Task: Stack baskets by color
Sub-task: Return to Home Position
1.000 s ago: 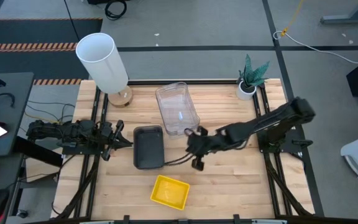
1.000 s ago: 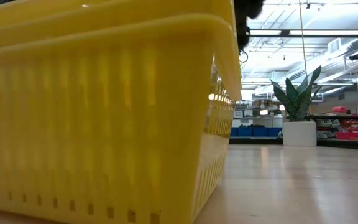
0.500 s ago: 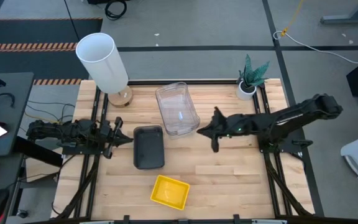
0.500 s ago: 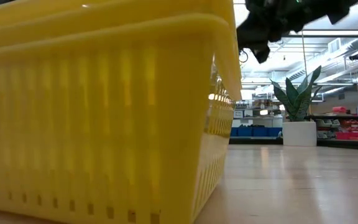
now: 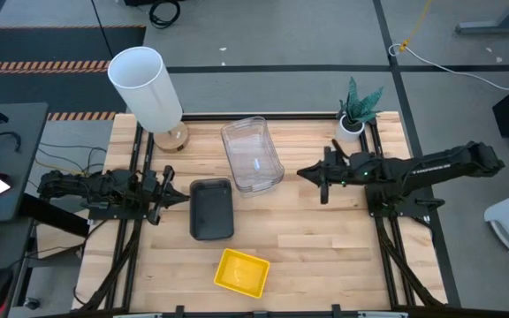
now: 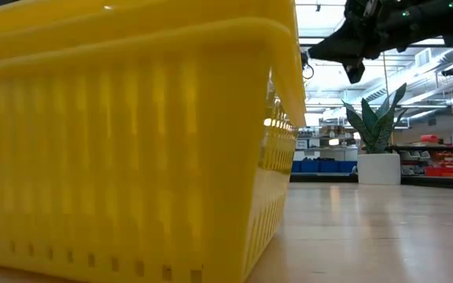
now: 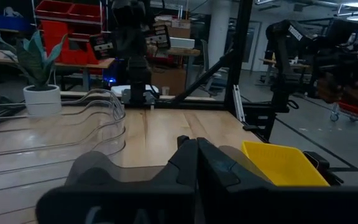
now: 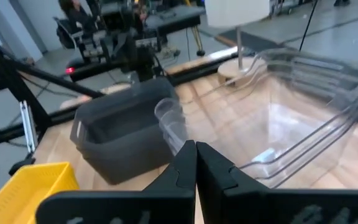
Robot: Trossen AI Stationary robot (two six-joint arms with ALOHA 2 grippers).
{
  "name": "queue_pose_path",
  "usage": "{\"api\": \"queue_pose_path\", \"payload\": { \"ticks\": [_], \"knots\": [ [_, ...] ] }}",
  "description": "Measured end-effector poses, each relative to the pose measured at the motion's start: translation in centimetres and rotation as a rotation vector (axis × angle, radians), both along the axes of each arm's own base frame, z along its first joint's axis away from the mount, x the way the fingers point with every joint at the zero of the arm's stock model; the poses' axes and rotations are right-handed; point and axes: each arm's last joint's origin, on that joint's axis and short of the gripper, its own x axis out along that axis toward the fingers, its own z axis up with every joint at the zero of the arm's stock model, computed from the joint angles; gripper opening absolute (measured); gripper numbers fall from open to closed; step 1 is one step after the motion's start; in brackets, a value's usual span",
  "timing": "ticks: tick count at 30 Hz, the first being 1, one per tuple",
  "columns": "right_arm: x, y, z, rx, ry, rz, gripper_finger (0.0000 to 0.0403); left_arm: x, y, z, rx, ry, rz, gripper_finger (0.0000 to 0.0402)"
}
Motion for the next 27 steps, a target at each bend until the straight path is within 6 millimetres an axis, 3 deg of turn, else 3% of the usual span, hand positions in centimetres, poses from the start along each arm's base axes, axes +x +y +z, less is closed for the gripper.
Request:
{"api": "queue_pose_path", "payload": {
  "ticks": [5, 17, 27],
  "knots": [
    [-1.6, -0.4, 0.2, -0.026, -0.047, -0.015, 0.0005, 0.0, 0.0, 0.0, 0.009, -0.005, 0.000, 0.0007],
    [-5.4, -1.7, -2.1, 0.011, -0.136, -0.065, 0.0005, 0.0, 0.0, 0.1, 0.014, -0.010, 0.001, 0.0007],
    [-8.1, -1.7, -2.4, -0.050, -0.278, -0.061, 0.0005, 0.0, 0.0, 0.1, 0.014, -0.008, 0.000, 0.0007]
  ]
}}
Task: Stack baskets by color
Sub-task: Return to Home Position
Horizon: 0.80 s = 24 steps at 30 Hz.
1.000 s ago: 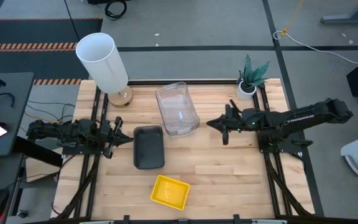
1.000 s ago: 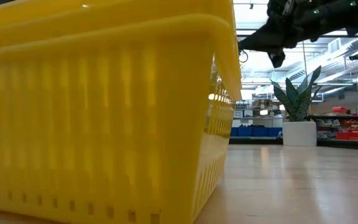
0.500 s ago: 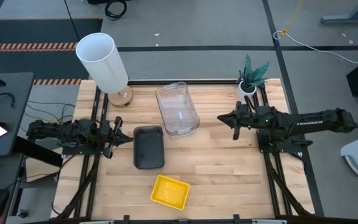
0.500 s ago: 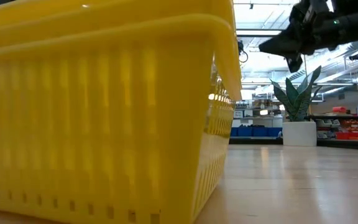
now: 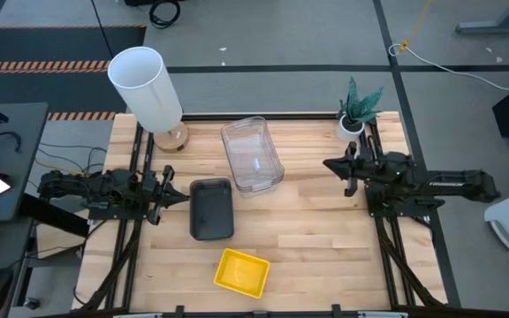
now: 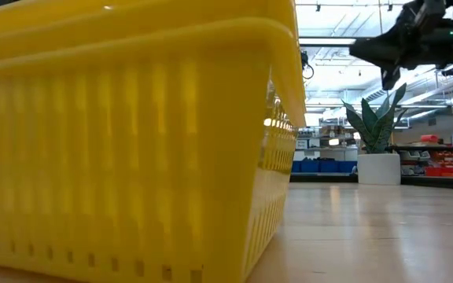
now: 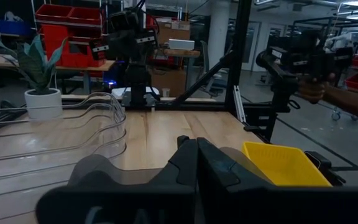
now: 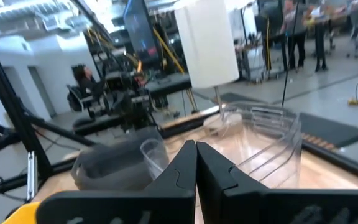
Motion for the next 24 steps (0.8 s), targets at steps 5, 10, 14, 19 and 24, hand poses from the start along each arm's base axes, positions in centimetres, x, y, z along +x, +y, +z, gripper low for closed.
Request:
{"api": "queue_pose_path", "payload": {
  "ticks": [5, 10, 14, 19, 24],
  "knots": [
    [-1.1, 0.0, -0.7, -0.017, -0.067, -0.017, 0.0005, 0.0, 0.0, 0.0, 0.003, 0.002, 0.000, 0.0007],
    [-1.5, -0.1, -2.3, -0.020, -0.089, -0.057, 0.0005, 0.0, 0.0, 0.0, 0.008, 0.001, 0.000, 0.0007],
    [-1.6, -0.1, -3.1, -0.007, -0.080, -0.076, 0.0005, 0.0, 0.0, 0.0, 0.008, 0.000, 0.001, 0.0007],
    [-1.7, -0.1, -2.9, -0.008, -0.098, -0.079, 0.0007, 0.0, 0.0, 0.0, 0.023, -0.002, 0.001, 0.0007],
    [-1.7, -0.1, -2.9, -0.011, -0.097, -0.071, 0.0018, 0.0, 0.0, 0.1, 0.080, -0.027, 0.011, 0.0019]
  ]
}}
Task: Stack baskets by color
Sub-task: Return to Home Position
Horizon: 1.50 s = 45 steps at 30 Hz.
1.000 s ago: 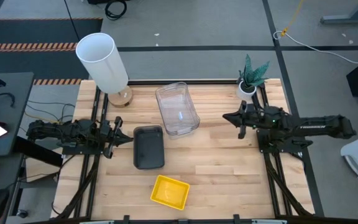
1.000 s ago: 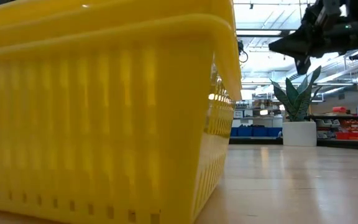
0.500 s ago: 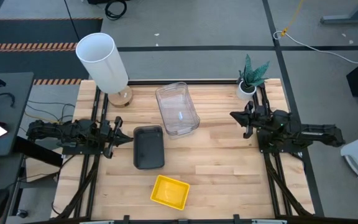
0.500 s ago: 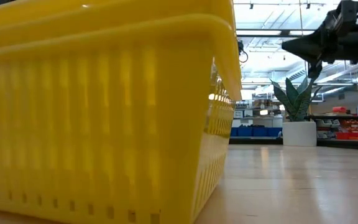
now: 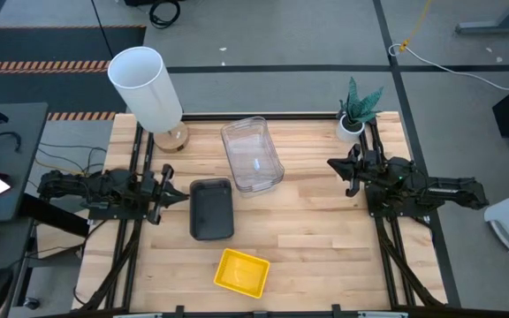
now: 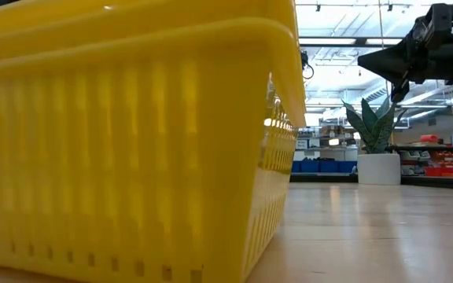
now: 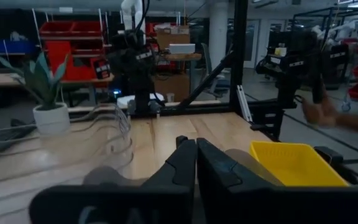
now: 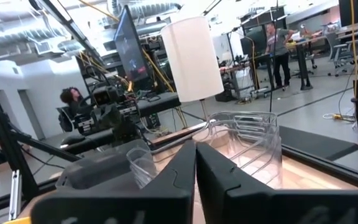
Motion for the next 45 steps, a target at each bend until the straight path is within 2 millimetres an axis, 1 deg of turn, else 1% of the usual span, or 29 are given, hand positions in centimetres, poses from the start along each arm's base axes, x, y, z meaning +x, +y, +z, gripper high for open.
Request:
{"api": "queue_pose_path", "payload": {
  "ticks": [5, 9, 18, 27, 37, 45],
  "knots": [
    [0.0, 0.0, 0.0, -0.002, 0.001, 0.000, 0.0021, -0.1, 0.0, 0.7, 0.026, -0.080, 0.011, 0.0028],
    [0.0, 0.0, 0.0, -0.003, 0.001, 0.000, 0.0020, -0.2, 0.0, 1.2, 0.009, -0.126, 0.010, 0.0026],
    [0.0, 0.0, 0.0, -0.003, 0.001, 0.001, 0.0021, -0.1, 0.0, 1.1, 0.009, -0.117, 0.010, 0.0016],
    [0.0, 0.0, 0.0, -0.003, 0.001, 0.001, 0.0020, -0.1, 0.0, 1.1, 0.012, -0.117, 0.011, 0.0029],
    [0.0, 0.0, 0.0, -0.003, 0.001, 0.002, 0.0019, -0.1, 0.0, 1.1, 0.012, -0.117, 0.010, 0.0019],
    [0.0, 0.0, 0.0, -0.003, 0.001, 0.002, 0.0019, -0.1, 0.0, 1.1, 0.012, -0.118, 0.011, 0.0031]
  ]
}}
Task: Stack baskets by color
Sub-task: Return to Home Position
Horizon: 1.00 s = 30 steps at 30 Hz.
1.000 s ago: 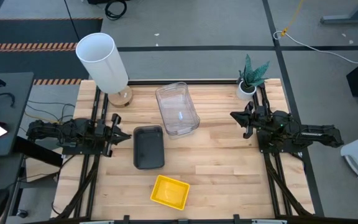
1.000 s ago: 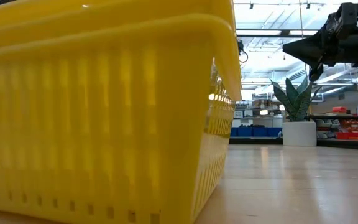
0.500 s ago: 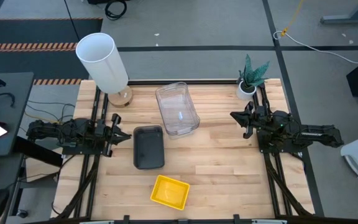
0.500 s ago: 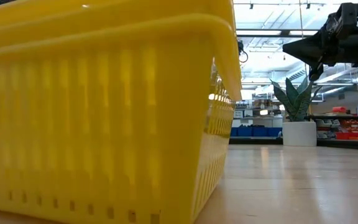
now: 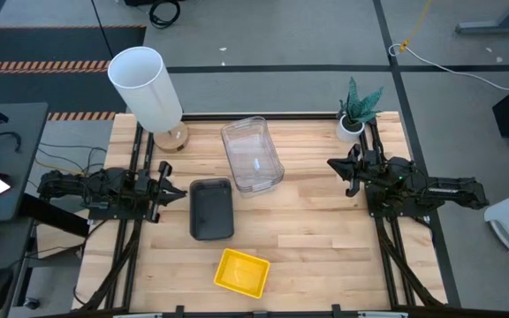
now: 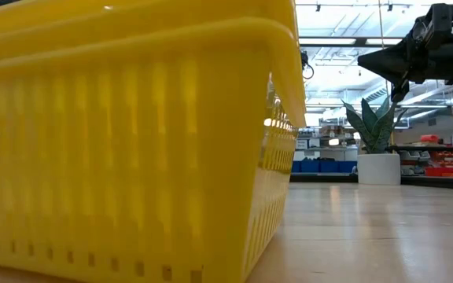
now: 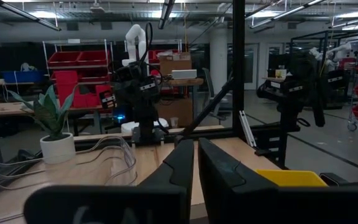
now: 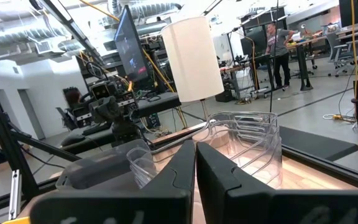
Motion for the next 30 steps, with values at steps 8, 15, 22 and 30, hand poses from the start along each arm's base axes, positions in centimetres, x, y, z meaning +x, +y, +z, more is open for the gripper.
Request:
{"api": "queue_pose_path", "payload": {
  "ticks": [8, 15, 22, 30],
  "knots": [
    [0.00, 0.00, 0.00, 0.000, 0.000, 0.000, 0.0019, 0.00, 0.00, 0.00, 0.000, 0.000, 0.000, 0.0023],
    [0.00, 0.00, 0.00, 0.000, 0.000, 0.000, 0.0019, 0.00, 0.00, 0.00, 0.000, 0.000, 0.000, 0.0019],
    [0.00, 0.00, 0.00, 0.000, 0.000, 0.000, 0.0019, 0.00, 0.00, 0.00, 0.000, 0.000, 0.000, 0.0029],
    [0.00, 0.00, 0.00, 0.000, 0.000, 0.000, 0.0019, 0.00, 0.00, 0.00, 0.000, 0.000, 0.000, 0.0028]
  ]
}}
